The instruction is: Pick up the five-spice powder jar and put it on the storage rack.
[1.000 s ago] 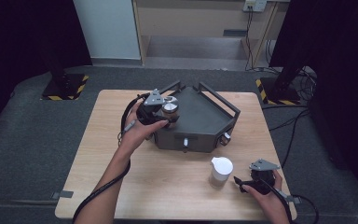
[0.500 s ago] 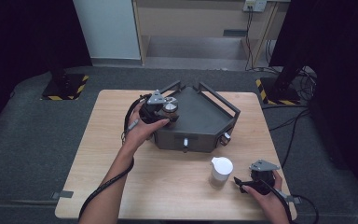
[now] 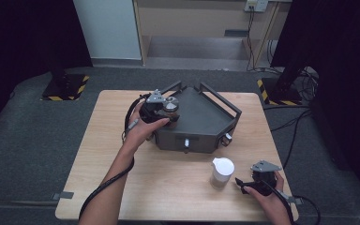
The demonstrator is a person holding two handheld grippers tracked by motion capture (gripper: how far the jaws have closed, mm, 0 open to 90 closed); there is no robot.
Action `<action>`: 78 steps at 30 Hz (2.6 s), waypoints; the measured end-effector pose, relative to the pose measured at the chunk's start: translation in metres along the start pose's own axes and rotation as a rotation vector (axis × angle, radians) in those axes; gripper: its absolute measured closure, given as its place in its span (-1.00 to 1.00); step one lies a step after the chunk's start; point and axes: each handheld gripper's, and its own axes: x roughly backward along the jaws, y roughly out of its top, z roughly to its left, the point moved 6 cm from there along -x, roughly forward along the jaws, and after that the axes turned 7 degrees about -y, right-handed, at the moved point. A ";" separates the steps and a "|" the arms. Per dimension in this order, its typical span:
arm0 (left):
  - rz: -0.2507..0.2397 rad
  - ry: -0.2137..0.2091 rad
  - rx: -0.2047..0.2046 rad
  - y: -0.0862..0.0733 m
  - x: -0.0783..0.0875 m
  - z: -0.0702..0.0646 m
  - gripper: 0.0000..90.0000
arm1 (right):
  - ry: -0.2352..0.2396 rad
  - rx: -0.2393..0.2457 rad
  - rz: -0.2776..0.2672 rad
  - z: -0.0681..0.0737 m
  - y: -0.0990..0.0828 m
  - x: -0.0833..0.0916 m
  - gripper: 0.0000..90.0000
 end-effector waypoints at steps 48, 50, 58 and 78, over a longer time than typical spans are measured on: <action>-0.036 0.054 -0.054 -0.008 0.024 -0.019 -0.98 | 0.003 0.002 0.000 0.000 0.000 0.000 -0.86; -0.050 0.060 -0.056 -0.012 0.031 -0.023 -0.97 | 0.002 0.002 -0.004 0.000 0.000 0.001 -0.86; -0.117 0.114 -0.035 -0.038 0.063 -0.043 -0.96 | 0.002 0.004 -0.008 0.000 0.001 0.001 -0.86; -0.101 0.139 0.003 -0.111 0.080 -0.075 -0.96 | 0.006 0.005 -0.036 -0.001 0.005 0.005 -0.86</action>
